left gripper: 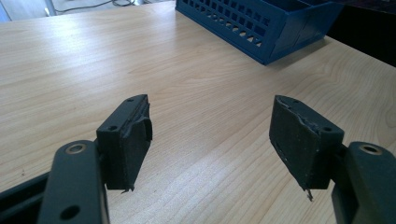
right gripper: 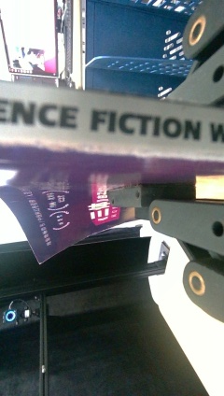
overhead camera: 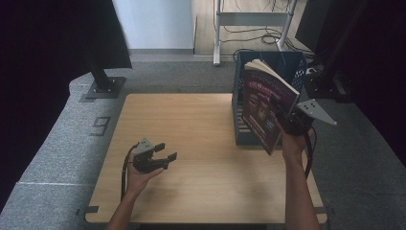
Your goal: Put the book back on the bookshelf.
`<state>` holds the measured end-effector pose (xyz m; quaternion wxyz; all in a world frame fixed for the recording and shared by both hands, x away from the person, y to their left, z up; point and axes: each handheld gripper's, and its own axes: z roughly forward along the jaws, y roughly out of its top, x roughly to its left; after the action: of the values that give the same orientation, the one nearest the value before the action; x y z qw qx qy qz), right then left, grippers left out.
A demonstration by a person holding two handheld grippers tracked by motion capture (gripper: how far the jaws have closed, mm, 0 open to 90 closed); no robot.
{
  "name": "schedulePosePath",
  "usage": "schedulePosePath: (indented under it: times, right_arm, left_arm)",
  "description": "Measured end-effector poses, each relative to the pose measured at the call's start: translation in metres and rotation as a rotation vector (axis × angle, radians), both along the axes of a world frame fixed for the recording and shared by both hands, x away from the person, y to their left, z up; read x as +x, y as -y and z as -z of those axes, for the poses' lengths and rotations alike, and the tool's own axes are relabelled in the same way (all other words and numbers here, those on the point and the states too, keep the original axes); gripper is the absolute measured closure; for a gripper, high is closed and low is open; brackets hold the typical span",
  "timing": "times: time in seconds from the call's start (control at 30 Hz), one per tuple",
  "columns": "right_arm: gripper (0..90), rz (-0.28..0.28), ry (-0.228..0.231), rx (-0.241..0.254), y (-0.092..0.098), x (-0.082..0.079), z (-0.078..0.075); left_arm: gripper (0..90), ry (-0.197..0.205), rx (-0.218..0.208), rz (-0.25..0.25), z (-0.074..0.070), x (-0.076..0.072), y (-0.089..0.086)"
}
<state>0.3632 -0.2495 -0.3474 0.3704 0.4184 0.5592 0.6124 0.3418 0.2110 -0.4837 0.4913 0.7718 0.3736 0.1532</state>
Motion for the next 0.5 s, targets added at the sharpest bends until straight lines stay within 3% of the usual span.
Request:
schedulePosePath:
  times: [0.5]
  right_arm:
    - [81.7, 0.028, -0.027, -0.006, -0.007, 0.027, 0.005]
  left_arm:
    - [29.9, -0.004, -0.005, 0.004, 0.0, 0.0, -0.001]
